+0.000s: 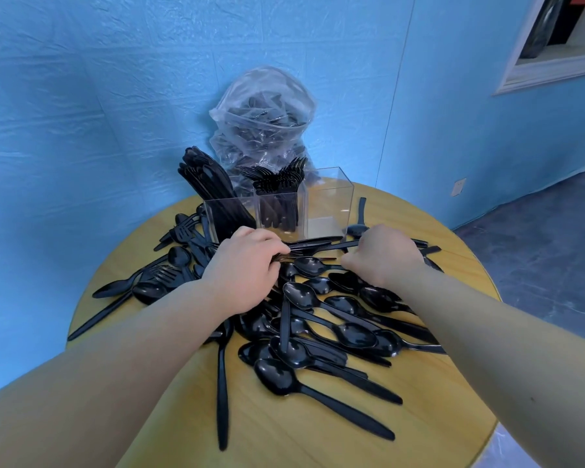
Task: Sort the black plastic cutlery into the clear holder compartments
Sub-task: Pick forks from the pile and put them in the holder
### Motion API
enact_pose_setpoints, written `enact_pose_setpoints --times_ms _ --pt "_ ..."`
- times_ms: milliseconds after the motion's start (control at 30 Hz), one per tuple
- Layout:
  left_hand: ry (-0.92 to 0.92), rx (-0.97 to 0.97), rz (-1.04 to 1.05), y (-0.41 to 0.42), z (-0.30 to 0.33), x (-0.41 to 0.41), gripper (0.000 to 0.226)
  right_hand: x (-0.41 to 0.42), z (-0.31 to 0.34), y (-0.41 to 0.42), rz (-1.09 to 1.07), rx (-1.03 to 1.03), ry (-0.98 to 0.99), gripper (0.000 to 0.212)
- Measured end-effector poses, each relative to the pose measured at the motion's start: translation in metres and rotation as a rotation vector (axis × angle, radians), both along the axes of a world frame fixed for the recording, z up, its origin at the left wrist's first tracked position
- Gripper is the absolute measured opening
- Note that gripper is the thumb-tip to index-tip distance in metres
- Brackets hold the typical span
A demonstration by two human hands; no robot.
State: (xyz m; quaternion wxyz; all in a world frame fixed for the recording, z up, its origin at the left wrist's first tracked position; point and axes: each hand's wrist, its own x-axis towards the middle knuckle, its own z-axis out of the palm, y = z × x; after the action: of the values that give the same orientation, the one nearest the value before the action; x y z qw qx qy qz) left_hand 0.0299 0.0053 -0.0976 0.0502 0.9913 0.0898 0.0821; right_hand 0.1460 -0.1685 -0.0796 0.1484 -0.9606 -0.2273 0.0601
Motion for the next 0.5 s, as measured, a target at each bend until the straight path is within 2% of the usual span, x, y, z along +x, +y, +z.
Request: enact_pose_setpoints --times_ms 133,233,400,500 --pt "-0.082 -0.032 -0.027 -0.003 0.002 0.002 0.036 -0.002 0.013 -0.009 0.038 0.034 0.06 0.026" --pt "-0.168 -0.037 -0.056 -0.009 0.006 0.003 0.041 -0.002 0.021 -0.018 0.146 0.128 0.131 0.037" --pt "-0.198 -0.035 -0.104 -0.019 0.015 0.006 0.05 -0.004 0.025 -0.026 0.2 0.236 0.19 0.018" --pt "-0.15 -0.039 -0.069 -0.02 0.016 0.005 0.054 -0.005 0.023 -0.026 0.167 0.313 0.187 0.029"
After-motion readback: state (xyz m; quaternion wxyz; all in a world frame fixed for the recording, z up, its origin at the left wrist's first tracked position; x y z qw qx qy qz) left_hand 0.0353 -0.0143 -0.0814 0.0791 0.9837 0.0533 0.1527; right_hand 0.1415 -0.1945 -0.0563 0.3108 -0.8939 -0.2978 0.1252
